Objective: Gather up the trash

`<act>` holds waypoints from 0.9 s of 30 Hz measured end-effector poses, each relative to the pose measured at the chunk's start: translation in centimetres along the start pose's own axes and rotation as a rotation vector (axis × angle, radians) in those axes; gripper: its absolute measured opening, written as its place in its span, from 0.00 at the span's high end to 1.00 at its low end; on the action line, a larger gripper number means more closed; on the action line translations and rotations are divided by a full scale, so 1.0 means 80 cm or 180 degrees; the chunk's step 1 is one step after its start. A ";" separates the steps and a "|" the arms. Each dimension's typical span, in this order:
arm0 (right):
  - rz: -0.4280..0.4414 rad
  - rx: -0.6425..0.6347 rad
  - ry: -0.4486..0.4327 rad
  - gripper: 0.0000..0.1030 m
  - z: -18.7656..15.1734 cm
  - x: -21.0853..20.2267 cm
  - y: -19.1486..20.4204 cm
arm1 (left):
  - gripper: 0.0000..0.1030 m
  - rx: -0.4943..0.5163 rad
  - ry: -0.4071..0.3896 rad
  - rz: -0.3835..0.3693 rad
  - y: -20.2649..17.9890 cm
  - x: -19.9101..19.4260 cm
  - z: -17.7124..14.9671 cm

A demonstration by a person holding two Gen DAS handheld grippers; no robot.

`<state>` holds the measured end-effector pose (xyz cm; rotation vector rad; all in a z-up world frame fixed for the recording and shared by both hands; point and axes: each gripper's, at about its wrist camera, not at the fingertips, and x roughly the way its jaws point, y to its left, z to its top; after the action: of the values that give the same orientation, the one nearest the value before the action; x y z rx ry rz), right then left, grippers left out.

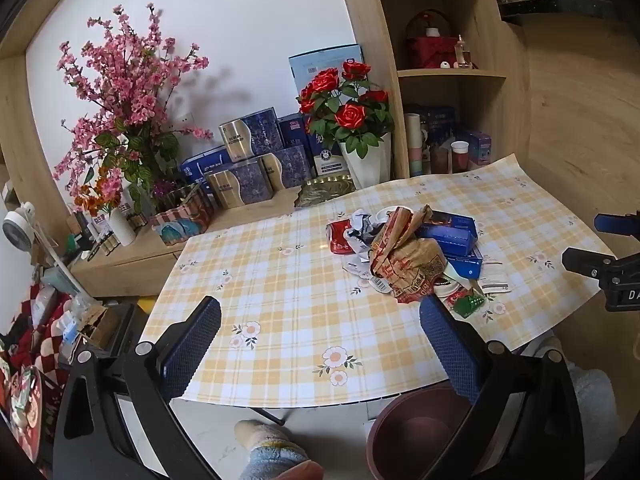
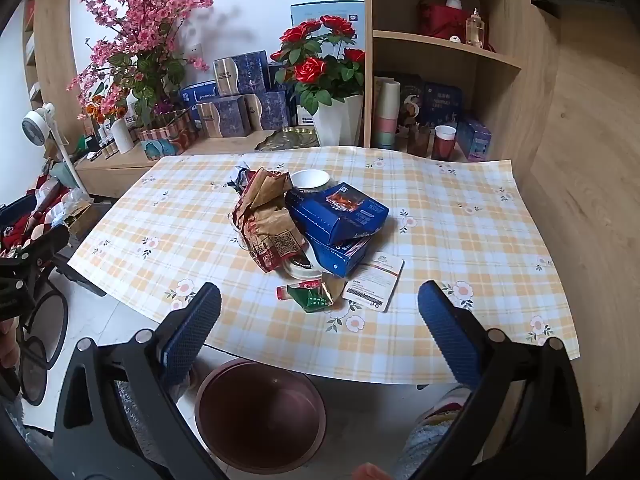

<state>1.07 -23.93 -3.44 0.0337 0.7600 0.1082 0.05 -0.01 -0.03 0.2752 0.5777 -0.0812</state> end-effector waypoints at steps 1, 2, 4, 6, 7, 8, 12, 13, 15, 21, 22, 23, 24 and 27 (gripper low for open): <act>-0.0006 -0.0004 -0.0006 0.06 0.000 0.000 0.000 | 0.05 -0.0001 -0.0001 0.0002 0.000 0.000 0.000; -0.0013 -0.0010 -0.0010 0.06 0.000 0.000 0.000 | 0.05 -0.0001 -0.0002 0.0009 0.000 0.000 0.000; -0.0014 -0.0010 -0.0012 0.06 0.000 -0.001 0.000 | 0.05 -0.0003 -0.0003 0.0020 0.000 0.000 0.000; -0.0017 -0.0015 -0.0012 0.06 0.000 -0.001 0.000 | 0.05 -0.0004 -0.0005 0.0035 -0.001 0.000 0.001; -0.0020 -0.0015 -0.0015 0.06 0.000 -0.001 0.000 | 0.05 -0.0005 -0.0008 0.0042 -0.001 0.000 0.001; -0.0021 -0.0015 -0.0015 0.06 0.000 -0.001 0.000 | 0.05 -0.0006 -0.0012 0.0051 -0.002 -0.001 0.002; -0.0019 -0.0018 -0.0014 0.06 0.000 0.000 0.000 | 0.05 -0.0007 -0.0007 0.0004 0.000 0.000 0.000; -0.0020 -0.0017 -0.0014 0.06 0.000 0.000 0.000 | 0.05 -0.0007 -0.0009 0.0006 0.000 0.000 0.000; -0.0018 -0.0015 -0.0011 0.06 0.000 0.000 0.000 | 0.05 -0.0008 -0.0008 0.0009 0.000 -0.001 -0.001; -0.0025 -0.0017 -0.0011 0.06 0.000 -0.002 0.000 | 0.05 -0.0006 0.0005 -0.0006 0.000 0.000 0.000; -0.0025 -0.0016 -0.0009 0.06 0.000 -0.002 0.001 | 0.05 -0.0007 0.0007 -0.0005 0.000 0.000 0.000; -0.0023 -0.0015 -0.0006 0.06 -0.001 -0.003 0.001 | 0.05 -0.0006 0.0009 -0.0006 0.000 0.000 0.000; -0.0023 -0.0018 -0.0006 0.06 0.000 -0.003 0.001 | 0.05 -0.0007 0.0012 -0.0006 0.000 0.000 0.000; -0.0026 -0.0020 -0.0002 0.06 -0.002 0.001 0.000 | 0.05 -0.0009 0.0019 -0.0005 -0.008 0.009 -0.006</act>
<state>1.06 -23.95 -3.60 0.0248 0.7589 0.1027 0.32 -0.47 -0.96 0.2724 0.5839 -0.0811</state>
